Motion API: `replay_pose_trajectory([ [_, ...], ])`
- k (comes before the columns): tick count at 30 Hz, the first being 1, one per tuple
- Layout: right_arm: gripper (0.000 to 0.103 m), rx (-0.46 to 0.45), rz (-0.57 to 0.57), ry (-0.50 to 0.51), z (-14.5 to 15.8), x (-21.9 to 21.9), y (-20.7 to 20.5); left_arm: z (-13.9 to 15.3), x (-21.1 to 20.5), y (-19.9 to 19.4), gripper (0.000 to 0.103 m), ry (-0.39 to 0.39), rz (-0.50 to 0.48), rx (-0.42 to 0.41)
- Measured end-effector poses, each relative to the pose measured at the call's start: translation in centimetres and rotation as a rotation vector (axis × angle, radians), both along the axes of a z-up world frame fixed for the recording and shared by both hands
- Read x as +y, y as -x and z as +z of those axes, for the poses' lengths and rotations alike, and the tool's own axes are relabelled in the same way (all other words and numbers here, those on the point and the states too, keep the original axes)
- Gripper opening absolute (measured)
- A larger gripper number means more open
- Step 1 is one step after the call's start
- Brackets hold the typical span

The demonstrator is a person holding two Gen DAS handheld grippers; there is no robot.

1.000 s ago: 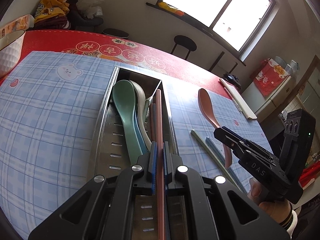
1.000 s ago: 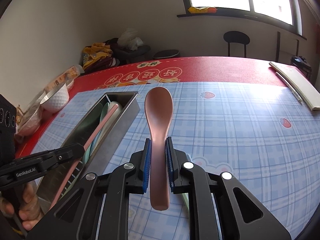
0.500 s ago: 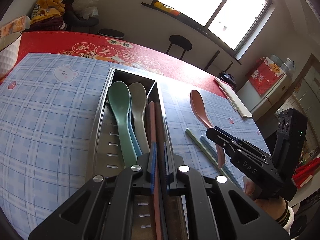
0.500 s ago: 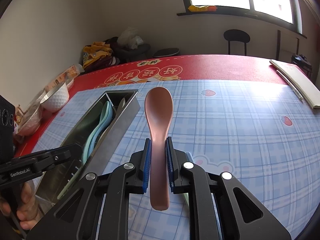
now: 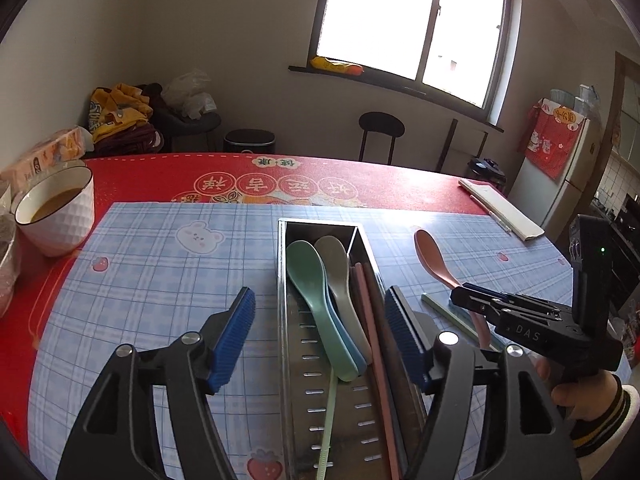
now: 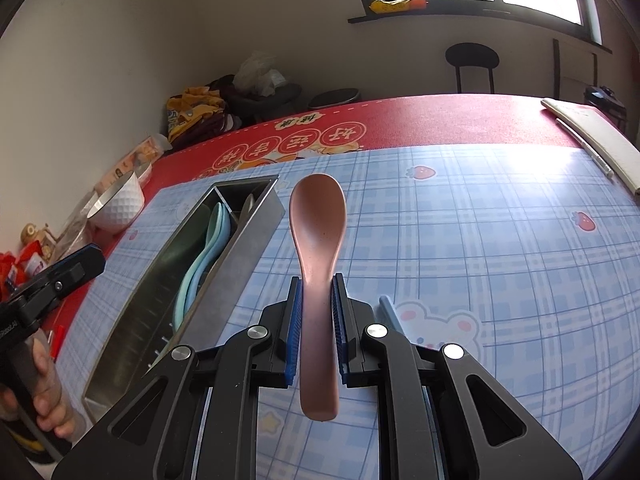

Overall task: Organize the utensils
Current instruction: 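Carry the pink spoon into the steel tray and open the right tool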

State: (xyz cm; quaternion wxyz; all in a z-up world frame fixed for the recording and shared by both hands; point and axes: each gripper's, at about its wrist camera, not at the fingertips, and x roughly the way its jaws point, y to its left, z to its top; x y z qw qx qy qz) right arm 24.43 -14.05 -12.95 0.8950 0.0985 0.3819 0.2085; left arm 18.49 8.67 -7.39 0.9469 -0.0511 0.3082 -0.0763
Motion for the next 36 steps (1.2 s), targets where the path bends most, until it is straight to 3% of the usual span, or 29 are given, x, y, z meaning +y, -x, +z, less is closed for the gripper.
replay_pose_trajectory([
  [2,0.015,0.006,-0.015,0.000,0.2,0.3,0.1,0.2,0.2,0.2,0.089,-0.013,-0.005,-0.017],
  [5,0.015,0.037,-0.028,-0.019,0.3,1.1,0.2,0.3,0.6,0.2,0.097,-0.039,0.019,-0.026],
  [17,0.015,0.095,-0.036,0.026,2.7,6.7,-0.8,-0.8,3.5,-1.3,0.097,-0.066,0.107,0.043],
  [24,0.015,0.152,-0.066,0.059,2.3,9.3,-2.5,-1.0,6.0,-1.7,0.097,-0.107,0.238,0.051],
  [36,0.016,0.187,-0.088,0.123,1.8,11.8,-4.2,-0.6,6.5,-1.4,0.097,-0.068,0.235,0.045],
])
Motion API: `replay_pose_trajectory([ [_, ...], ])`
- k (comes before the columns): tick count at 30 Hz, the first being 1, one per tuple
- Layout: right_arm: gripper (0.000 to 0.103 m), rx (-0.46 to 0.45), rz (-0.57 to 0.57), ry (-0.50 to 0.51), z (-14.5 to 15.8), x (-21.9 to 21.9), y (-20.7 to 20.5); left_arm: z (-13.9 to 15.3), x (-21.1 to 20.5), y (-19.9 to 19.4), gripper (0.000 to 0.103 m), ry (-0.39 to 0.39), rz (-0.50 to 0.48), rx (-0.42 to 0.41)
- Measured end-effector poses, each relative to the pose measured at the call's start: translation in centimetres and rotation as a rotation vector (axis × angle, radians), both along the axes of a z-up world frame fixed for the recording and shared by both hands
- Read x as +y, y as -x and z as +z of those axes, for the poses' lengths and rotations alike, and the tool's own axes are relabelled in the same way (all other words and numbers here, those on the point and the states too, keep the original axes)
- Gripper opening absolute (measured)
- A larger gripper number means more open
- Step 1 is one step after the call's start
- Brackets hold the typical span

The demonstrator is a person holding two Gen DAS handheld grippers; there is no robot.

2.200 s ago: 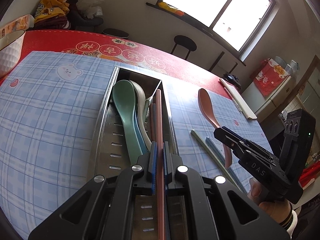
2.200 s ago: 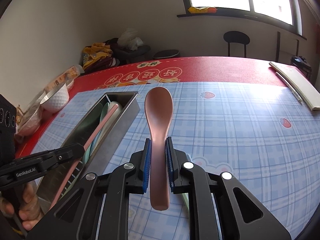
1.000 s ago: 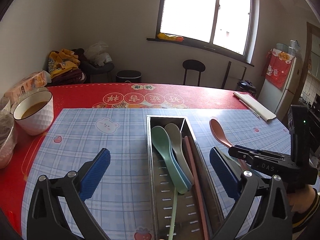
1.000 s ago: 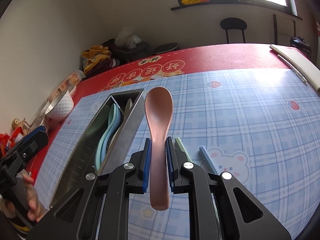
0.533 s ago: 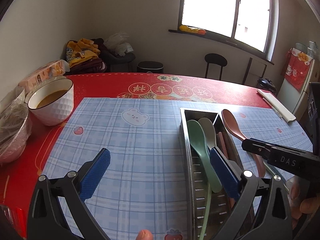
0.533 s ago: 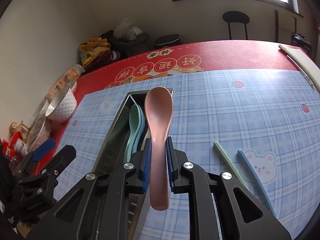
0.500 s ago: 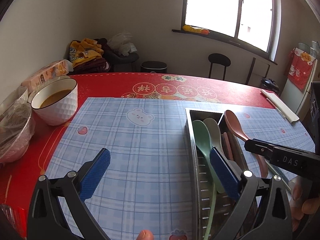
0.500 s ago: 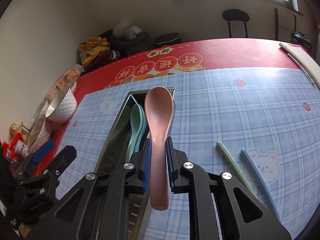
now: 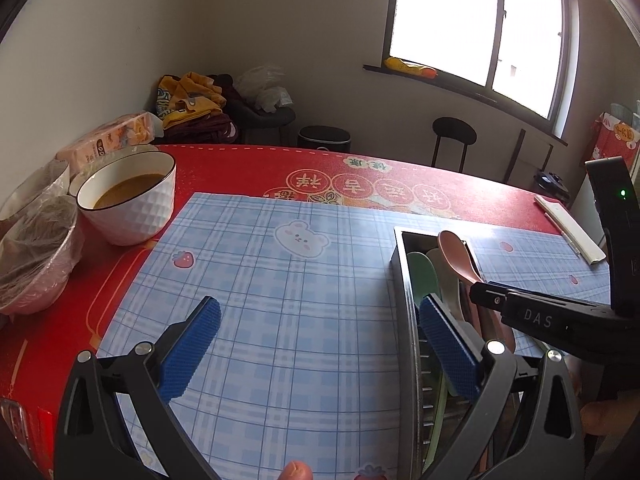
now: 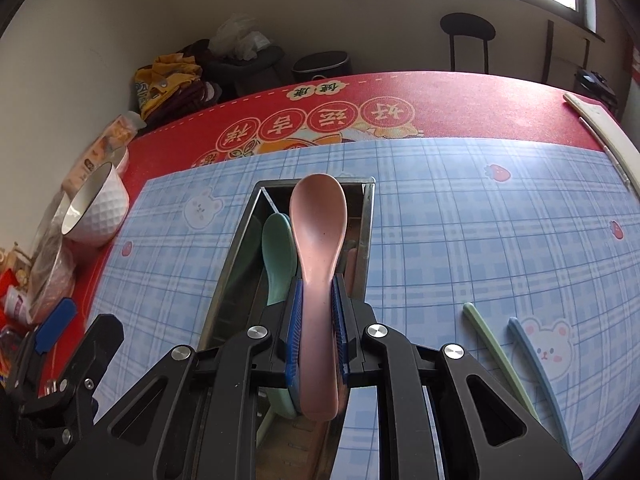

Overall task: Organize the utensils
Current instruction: 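Carry the pink spoon into the steel tray and open the right tool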

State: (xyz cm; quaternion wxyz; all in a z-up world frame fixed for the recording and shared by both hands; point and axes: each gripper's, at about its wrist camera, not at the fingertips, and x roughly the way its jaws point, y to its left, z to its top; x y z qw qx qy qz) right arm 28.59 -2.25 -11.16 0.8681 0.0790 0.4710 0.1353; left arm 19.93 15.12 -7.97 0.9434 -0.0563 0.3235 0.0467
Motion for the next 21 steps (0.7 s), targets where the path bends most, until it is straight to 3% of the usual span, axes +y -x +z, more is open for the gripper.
replay_pose_trajectory([
  [15,0.016,0.038,0.009,-0.064,-0.5,0.1,0.1,0.1,-0.1,0.0,0.097,0.020,-0.010,-0.003],
  [21,0.017,-0.040,0.014,-0.057,0.9,-0.7,1.2,0.2,-0.1,0.1,0.097,0.032,-0.014,-0.010],
])
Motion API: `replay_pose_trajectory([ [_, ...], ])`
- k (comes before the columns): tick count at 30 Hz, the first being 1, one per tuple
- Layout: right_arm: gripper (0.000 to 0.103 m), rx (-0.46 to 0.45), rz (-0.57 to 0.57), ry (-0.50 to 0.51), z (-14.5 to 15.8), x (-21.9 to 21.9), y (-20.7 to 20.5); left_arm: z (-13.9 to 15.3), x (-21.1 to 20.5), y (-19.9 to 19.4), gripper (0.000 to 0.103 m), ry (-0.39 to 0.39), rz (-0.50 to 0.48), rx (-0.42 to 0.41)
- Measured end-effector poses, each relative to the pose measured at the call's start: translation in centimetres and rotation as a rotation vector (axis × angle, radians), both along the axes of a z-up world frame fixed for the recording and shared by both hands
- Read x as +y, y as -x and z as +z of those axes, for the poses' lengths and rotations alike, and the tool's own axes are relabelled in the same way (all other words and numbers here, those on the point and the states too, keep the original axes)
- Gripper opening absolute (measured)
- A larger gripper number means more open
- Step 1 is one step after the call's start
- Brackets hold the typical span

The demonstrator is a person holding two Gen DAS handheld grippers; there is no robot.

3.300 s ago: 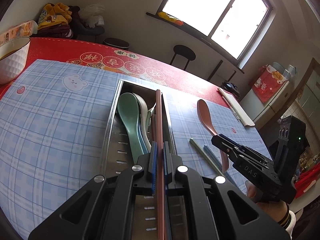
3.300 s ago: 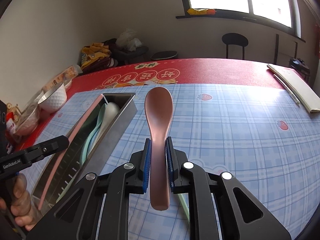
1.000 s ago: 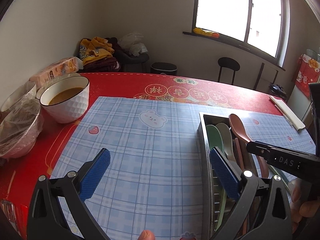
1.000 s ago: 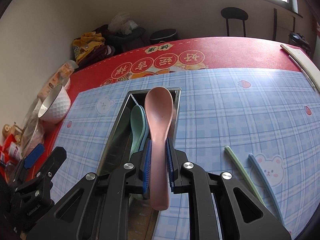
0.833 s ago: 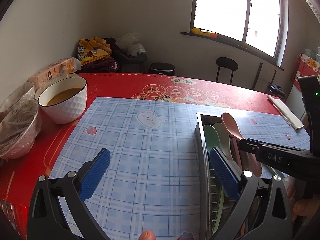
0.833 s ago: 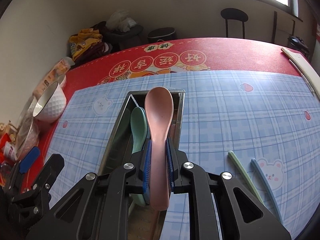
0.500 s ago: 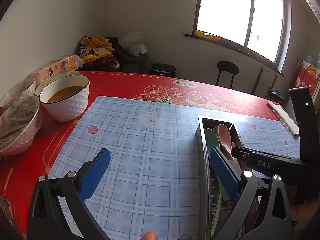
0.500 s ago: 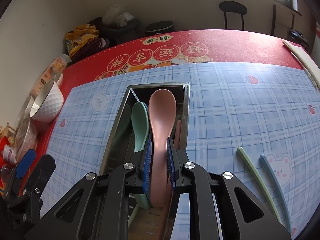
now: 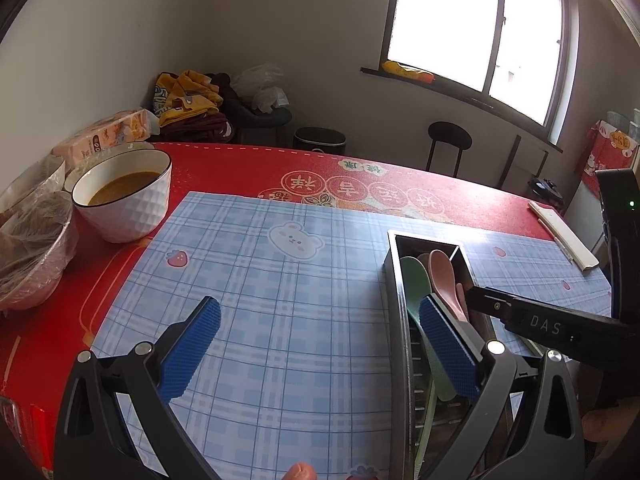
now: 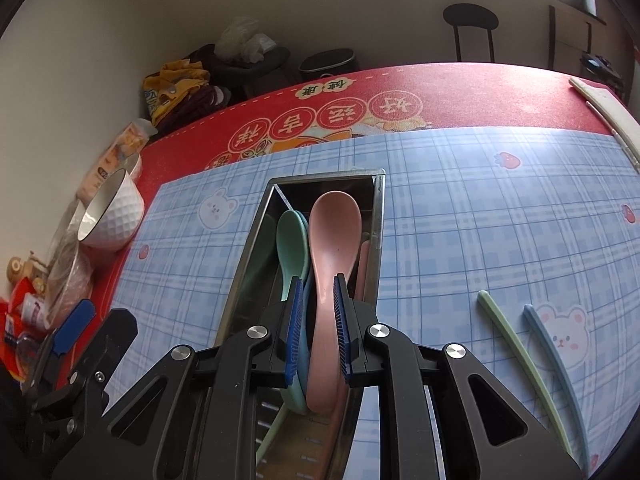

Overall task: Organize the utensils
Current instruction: 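Carry the pink spoon into the steel tray and open the right tool, then move the right tool toward the green and blue chopsticks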

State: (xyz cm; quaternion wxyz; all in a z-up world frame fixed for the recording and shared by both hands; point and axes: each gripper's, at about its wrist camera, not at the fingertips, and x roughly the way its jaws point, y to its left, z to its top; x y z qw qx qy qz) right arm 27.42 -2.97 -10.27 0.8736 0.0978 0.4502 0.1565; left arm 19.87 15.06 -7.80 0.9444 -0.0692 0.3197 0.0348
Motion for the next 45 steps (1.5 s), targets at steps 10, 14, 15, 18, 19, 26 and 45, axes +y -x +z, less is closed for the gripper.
replay_pose_trajectory([
  [10,0.034,-0.187,-0.038,0.104,2.1,-6.4,2.3,0.7,-1.5,0.7,0.097,-0.028,-0.005,-0.032],
  [14,0.047,-0.253,-0.029,0.149,1.9,-9.4,3.4,0.8,-2.4,1.0,0.097,-0.047,-0.003,-0.049],
  [15,0.055,-0.262,-0.023,0.160,1.7,-10.1,3.6,0.8,-2.7,1.1,0.097,-0.061,0.000,-0.051],
  [18,0.059,-0.256,0.010,0.166,0.8,-11.8,3.8,0.8,-3.7,1.1,0.097,-0.098,-0.008,-0.055],
  [19,0.060,-0.251,0.023,0.168,0.5,-12.3,3.8,0.7,-4.0,1.1,0.097,-0.109,-0.011,-0.056],
  [26,0.076,-0.278,0.033,0.100,-0.2,-15.8,4.2,0.3,-5.0,0.9,0.097,-0.125,0.002,-0.031],
  [45,0.088,-0.208,-0.228,-0.144,-0.6,-26.6,2.8,1.3,-21.9,2.6,0.061,-0.152,-0.265,0.016],
])
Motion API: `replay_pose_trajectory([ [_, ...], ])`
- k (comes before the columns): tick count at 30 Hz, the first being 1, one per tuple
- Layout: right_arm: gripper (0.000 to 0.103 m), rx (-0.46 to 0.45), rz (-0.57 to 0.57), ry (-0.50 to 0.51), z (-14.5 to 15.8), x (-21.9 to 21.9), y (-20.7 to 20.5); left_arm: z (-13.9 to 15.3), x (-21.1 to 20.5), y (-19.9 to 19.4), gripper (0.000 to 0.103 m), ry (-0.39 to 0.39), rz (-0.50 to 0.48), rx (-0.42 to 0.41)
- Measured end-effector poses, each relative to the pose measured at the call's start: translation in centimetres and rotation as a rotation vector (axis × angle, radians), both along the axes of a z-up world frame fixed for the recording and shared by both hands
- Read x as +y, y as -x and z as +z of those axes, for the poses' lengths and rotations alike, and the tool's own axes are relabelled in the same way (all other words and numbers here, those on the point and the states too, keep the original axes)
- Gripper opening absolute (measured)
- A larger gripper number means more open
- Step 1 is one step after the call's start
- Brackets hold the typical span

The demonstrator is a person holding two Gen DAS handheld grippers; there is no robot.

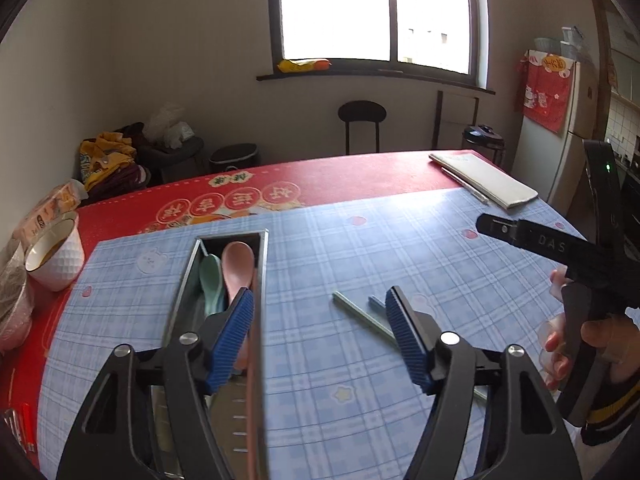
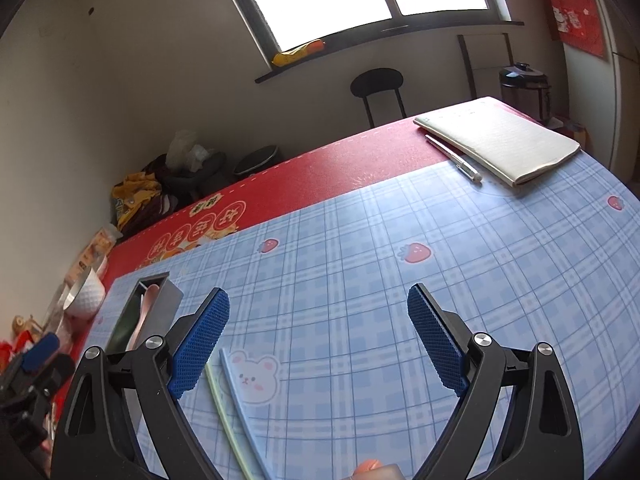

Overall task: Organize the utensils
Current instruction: 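Move the right tool toward the green and blue chopsticks, then lower the left tool over the green chopstick and grasp it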

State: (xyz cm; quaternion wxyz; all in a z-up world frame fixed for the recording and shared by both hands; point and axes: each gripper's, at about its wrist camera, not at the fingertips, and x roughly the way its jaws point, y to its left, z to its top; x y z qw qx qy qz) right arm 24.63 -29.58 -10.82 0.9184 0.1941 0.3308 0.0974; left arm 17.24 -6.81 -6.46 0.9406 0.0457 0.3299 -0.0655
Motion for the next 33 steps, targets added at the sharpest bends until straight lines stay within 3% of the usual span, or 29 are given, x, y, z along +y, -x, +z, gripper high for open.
replay_pose_trajectory([
  [5,0.088,0.021,0.009,-0.036,-0.4,-0.5,0.0,-4.3,-3.5,-2.7,0.043,0.055,-0.015,0.192],
  [9,0.088,0.037,0.007,-0.052,-0.6,-0.7,-0.1,-6.3,-3.6,-4.6,0.041,0.106,0.057,0.290],
  [21,0.088,0.013,0.009,-0.145,0.3,-1.9,0.6,-8.5,-4.6,-5.5,0.039,0.049,0.126,0.334],
  [28,0.088,0.018,0.011,-0.156,0.2,-2.1,0.5,-8.6,-5.5,-5.6,0.039,0.006,0.107,0.330],
  [33,0.088,0.022,0.014,-0.165,0.1,-2.3,0.5,-8.4,-5.6,-4.8,0.039,-0.078,0.053,0.327],
])
